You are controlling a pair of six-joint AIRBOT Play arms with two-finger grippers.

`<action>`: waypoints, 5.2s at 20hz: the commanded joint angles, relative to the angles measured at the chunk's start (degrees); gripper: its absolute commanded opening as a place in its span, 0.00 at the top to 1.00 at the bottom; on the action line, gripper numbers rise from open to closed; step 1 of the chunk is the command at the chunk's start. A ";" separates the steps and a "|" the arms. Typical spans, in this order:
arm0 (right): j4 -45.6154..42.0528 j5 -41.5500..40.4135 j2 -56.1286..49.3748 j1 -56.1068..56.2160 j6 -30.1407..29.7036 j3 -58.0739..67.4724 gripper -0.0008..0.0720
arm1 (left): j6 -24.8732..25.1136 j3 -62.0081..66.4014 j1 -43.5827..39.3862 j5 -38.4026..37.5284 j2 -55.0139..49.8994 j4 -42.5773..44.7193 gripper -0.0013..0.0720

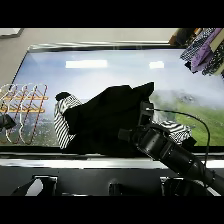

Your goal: Fold the clothes and pants, and hang the long-sleeved shirts on hangers.

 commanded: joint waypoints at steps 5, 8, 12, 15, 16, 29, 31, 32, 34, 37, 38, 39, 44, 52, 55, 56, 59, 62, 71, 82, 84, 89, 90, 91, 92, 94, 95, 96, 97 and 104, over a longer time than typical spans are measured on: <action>1.25 0.00 0.00 -0.11 -1.99 -0.02 0.93 | 21.42 -8.68 7.82 10.47 -7.96 -4.39 0.03; 1.25 1.22 0.00 -0.11 -1.99 -0.02 0.93 | 25.29 -11.28 5.75 14.12 -10.19 -4.39 0.03; 1.20 2.25 0.00 -0.11 -1.99 -0.02 0.93 | 28.59 -12.31 3.08 16.79 -13.94 -4.33 0.20; 1.22 2.82 0.00 -0.11 -1.99 -0.02 0.93 | 28.81 -12.31 3.10 17.18 -17.22 -4.31 0.22; 1.22 2.80 0.00 -0.11 -1.99 -0.02 0.93 | 28.81 -12.31 3.08 17.18 -18.21 -4.33 0.22; -0.42 3.63 0.00 -0.11 -2.01 -0.02 0.93 | 28.79 -12.31 3.06 17.20 -22.29 -4.37 0.57; -0.50 4.04 0.00 -0.11 -1.99 -0.02 0.93 | 28.81 -12.31 3.06 17.14 -22.27 -4.37 0.80; -0.50 4.04 0.00 -0.11 -1.99 -0.02 0.93 | 28.81 -12.31 3.06 17.18 -22.27 -4.37 0.81; -0.50 4.04 0.00 -0.11 -1.99 -0.02 0.93 | 28.83 -12.28 3.06 17.20 -22.25 -4.37 0.93; -0.50 4.07 0.00 -0.11 -1.99 -0.02 0.93 | 29.00 -12.13 3.06 17.20 -22.08 -4.39 0.94; -0.50 4.04 0.00 -0.11 -1.99 -0.02 0.93 | 28.96 -11.74 3.06 17.18 -21.90 -4.39 0.94; -0.50 4.07 0.00 -0.11 -1.99 -0.02 0.93 | 28.96 -11.02 3.04 17.18 -21.57 -4.79 0.94; -0.57 4.04 0.00 -0.11 -2.01 -0.02 0.93 | 28.92 -3.30 2.29 16.74 -18.64 -12.07 0.94; -1.03 4.00 0.00 -0.11 -3.56 -0.02 0.93 | 28.33 5.18 -6.23 17.03 -8.61 -12.09 0.94; -1.42 4.02 0.00 -0.11 -5.90 -0.02 0.93 | 29.55 5.60 -9.42 16.83 -2.78 -12.15 0.94; -1.62 4.04 0.00 -0.11 -6.51 -0.02 0.93 | 32.06 5.49 -10.64 15.89 -0.48 -12.15 0.94; -1.84 4.04 0.00 -0.11 -7.02 -0.02 0.93 | 41.68 0.98 -14.95 10.54 7.78 -12.13 0.94; -1.81 4.42 0.00 -0.11 -8.79 -0.02 0.93 | 42.49 -7.08 -17.18 2.97 16.68 -14.45 0.94; -3.87 7.08 0.00 -0.11 -9.22 -0.02 0.93 | 38.75 -17.75 -18.86 -9.05 35.43 -26.29 0.94; -11.21 13.11 0.00 -1.01 -4.26 -0.02 0.93 | 70.12 -17.00 -18.73 -9.44 22.51 -26.80 0.94; -9.88 12.90 0.00 -3.87 -4.04 -0.02 0.93 | 72.74 -14.73 -18.73 -9.49 18.27 -26.88 0.94; -2.29 8.61 0.00 -12.04 -4.09 -0.02 0.93 | 73.99 -10.78 -18.75 -12.55 16.11 -29.55 0.94; -0.90 7.08 0.00 -13.66 -4.11 -0.02 0.93 | 73.99 -10.80 -18.75 -13.20 16.09 -30.38 0.94; 0.42 5.73 0.00 -15.15 -4.13 -0.02 0.93 | 73.99 -10.80 -18.88 -13.35 16.09 -31.23 0.94; 1.75 4.52 0.00 -16.72 -4.20 -0.02 0.93 | 73.96 -10.80 -19.02 -13.66 16.06 -31.85 0.94; 3.98 2.60 0.00 -19.61 -4.70 -0.02 0.93 | 73.92 -10.80 -19.91 -14.78 16.06 -31.82 0.94; 5.01 1.75 0.00 -20.90 -5.18 -0.02 0.93 | 73.92 -10.82 -20.55 -14.99 16.06 -31.82 0.94; 5.97 0.83 0.00 -22.10 -5.49 -0.02 0.93 | 73.94 -10.95 -21.14 -15.02 16.04 -31.78 0.94; 6.95 0.13 0.00 -23.06 -5.92 -0.02 0.93 | 73.94 -11.17 -21.59 -15.04 16.04 -31.71 0.94; 8.74 -0.48 0.00 -25.16 -6.67 -0.02 0.93 | 73.94 -11.67 -21.73 -15.04 16.00 -30.16 0.94</action>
